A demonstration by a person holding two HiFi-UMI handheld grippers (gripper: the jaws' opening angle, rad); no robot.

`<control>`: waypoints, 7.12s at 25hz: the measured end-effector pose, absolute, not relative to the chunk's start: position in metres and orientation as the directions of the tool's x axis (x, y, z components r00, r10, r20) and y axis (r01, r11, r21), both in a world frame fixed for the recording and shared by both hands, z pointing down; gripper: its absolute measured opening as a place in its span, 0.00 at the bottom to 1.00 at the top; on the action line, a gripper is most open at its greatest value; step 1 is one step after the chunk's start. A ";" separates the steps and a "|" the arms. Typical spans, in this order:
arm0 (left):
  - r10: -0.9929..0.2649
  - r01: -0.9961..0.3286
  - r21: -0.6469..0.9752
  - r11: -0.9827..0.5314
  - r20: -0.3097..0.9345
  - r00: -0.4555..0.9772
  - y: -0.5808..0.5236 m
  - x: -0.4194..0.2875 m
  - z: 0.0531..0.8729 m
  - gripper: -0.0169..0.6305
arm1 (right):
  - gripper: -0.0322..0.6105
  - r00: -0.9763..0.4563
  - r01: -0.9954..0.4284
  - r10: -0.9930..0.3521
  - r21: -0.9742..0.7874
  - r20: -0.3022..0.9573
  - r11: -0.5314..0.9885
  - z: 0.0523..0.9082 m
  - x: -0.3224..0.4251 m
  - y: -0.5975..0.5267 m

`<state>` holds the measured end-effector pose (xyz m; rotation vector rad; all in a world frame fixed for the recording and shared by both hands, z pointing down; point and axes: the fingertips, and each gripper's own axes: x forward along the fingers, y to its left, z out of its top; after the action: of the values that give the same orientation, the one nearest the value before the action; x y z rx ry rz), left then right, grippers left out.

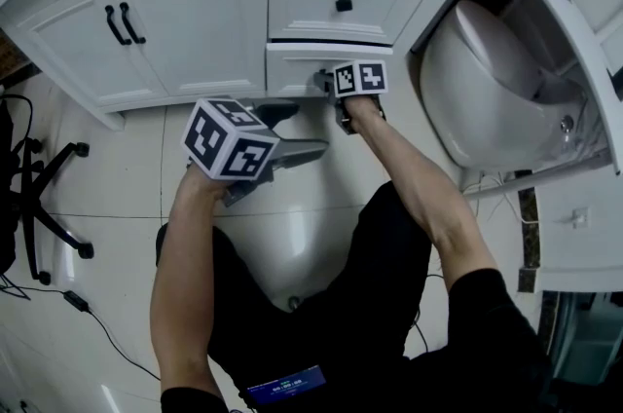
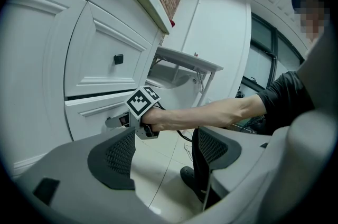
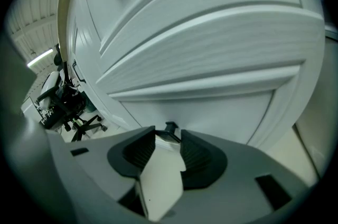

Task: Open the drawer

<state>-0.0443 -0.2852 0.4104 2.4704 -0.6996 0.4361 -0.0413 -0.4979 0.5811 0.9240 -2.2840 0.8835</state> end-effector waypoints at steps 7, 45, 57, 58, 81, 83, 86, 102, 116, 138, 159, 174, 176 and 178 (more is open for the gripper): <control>-0.392 -0.563 0.398 -0.725 0.433 0.811 -0.280 -0.046 0.408 0.60 | 0.32 -0.644 -0.729 -0.374 -0.385 0.668 0.567 0.582 -0.039 -0.487; -0.363 -0.529 0.379 -0.760 0.427 0.828 -0.244 -0.034 0.396 0.60 | 0.32 -0.629 -0.711 -0.294 -0.380 0.720 0.591 0.584 -0.028 -0.433; -0.345 -0.502 0.380 -0.777 0.411 0.844 -0.236 -0.020 0.389 0.60 | 0.31 -0.617 -0.703 -0.269 -0.364 0.740 0.611 0.584 -0.024 -0.417; -0.344 -0.502 0.380 -0.777 0.411 0.844 -0.235 -0.020 0.389 0.60 | 0.31 -0.617 -0.702 -0.267 -0.364 0.741 0.612 0.584 -0.024 -0.416; -0.340 -0.496 0.374 -0.784 0.410 0.846 -0.226 -0.014 0.386 0.60 | 0.31 -0.606 -0.687 -0.227 -0.358 0.763 0.632 0.584 -0.021 -0.395; -0.338 -0.494 0.373 -0.785 0.411 0.847 -0.225 -0.013 0.386 0.60 | 0.31 -0.605 -0.686 -0.223 -0.358 0.765 0.634 0.584 -0.020 -0.393; -0.334 -0.491 0.375 -0.786 0.410 0.849 -0.223 -0.012 0.386 0.60 | 0.31 -0.603 -0.686 -0.218 -0.359 0.767 0.633 0.585 -0.020 -0.390; -0.324 -0.476 0.370 -0.798 0.402 0.856 -0.213 -0.001 0.378 0.60 | 0.31 -0.600 -0.686 -0.220 -0.354 0.769 0.635 0.584 -0.016 -0.381; -0.344 -0.488 0.361 -0.795 0.394 0.852 -0.190 -0.002 0.370 0.60 | 0.30 -0.571 -0.695 -0.221 -0.322 0.790 0.643 0.584 -0.013 -0.368; -0.369 -0.508 0.348 -0.788 0.394 0.842 -0.171 -0.010 0.364 0.60 | 0.30 -0.551 -0.684 -0.185 -0.313 0.814 0.659 0.584 -0.007 -0.345; -0.393 -0.531 0.337 -0.777 0.398 0.829 -0.144 -0.015 0.360 0.60 | 0.29 -0.533 -0.669 -0.163 -0.295 0.830 0.682 0.585 -0.002 -0.322; -0.424 -0.559 0.332 -0.759 0.399 0.813 -0.123 -0.025 0.359 0.60 | 0.29 -0.503 -0.682 -0.197 -0.247 0.841 0.688 0.584 0.002 -0.316; -0.424 -0.561 0.330 -0.759 0.403 0.811 -0.123 -0.027 0.360 0.60 | 0.30 -0.490 -0.682 -0.209 -0.224 0.846 0.696 0.583 0.002 -0.314; -0.424 -0.562 0.328 -0.760 0.404 0.810 -0.123 -0.027 0.360 0.60 | 0.30 -0.493 -0.676 -0.212 -0.218 0.844 0.704 0.579 0.004 -0.313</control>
<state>-0.0271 -0.1227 0.3603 2.5567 -0.7362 0.4274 0.0037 -0.3128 0.5790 0.6778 -2.0498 0.6836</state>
